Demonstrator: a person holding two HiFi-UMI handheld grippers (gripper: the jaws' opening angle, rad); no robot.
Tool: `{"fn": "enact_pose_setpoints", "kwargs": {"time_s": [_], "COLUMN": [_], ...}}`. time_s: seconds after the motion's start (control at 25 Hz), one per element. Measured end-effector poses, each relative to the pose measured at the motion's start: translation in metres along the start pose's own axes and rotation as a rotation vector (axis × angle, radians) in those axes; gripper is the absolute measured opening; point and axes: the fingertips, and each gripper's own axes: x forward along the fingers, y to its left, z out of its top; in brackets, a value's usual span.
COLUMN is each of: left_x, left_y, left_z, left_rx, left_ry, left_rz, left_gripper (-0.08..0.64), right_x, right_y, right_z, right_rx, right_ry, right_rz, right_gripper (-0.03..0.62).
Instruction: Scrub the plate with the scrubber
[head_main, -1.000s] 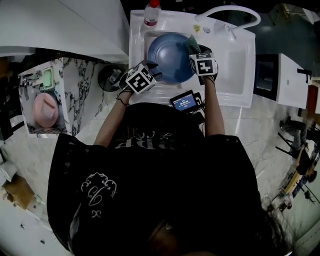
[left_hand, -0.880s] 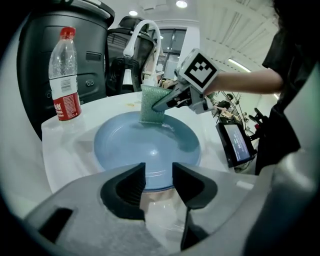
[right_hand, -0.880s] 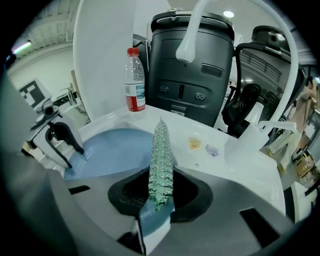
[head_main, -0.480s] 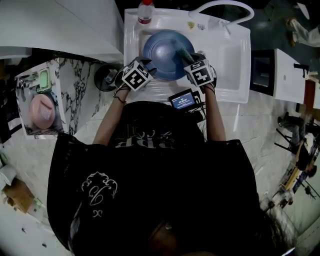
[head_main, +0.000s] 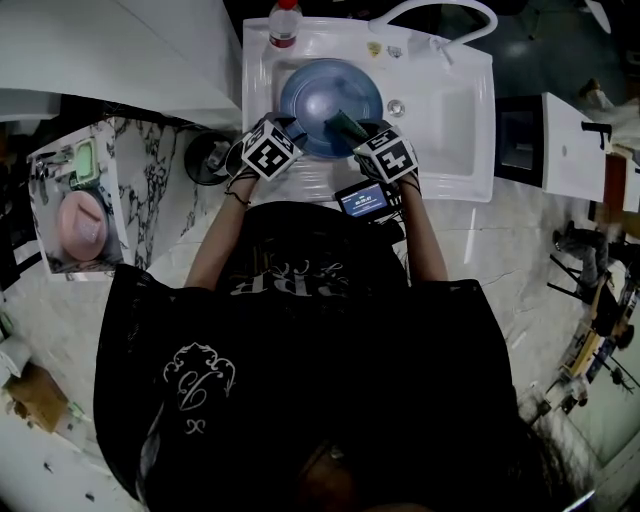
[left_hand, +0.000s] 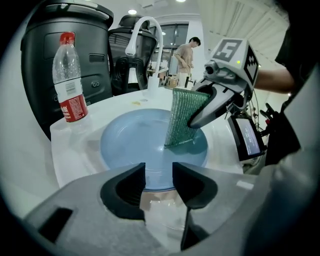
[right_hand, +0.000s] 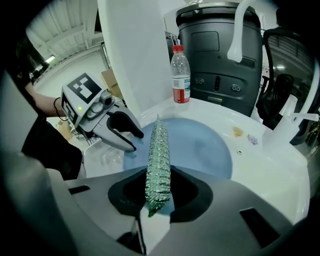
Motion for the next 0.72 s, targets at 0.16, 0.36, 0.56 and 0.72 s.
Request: {"fn": "enact_pose_setpoints", "kwargs": {"time_s": [0.16,0.36,0.56,0.72], "left_x": [-0.003,-0.006,-0.008,-0.008], "left_y": [0.003,0.006,0.008,0.009], "left_z": [-0.002,-0.005,-0.007,-0.008], "left_rx": [0.005,0.012,0.001,-0.008], "left_ry": [-0.001,0.006,-0.006,-0.016], "left_rz": [0.025,0.042,0.035,0.020], "left_gripper": [0.163,0.163,0.163,0.163], "right_x": [0.006,0.015,0.014,0.014], "right_y": [0.026,0.048,0.021,-0.027], "right_z": [0.007,0.017,0.033,0.048], "right_rx": [-0.022,-0.100,-0.043,0.018], "right_ry": [-0.013,-0.013,-0.079,-0.156], "right_rz": [0.068,0.136,0.071,-0.087], "right_gripper": [0.086,0.086,0.086,0.086]}}
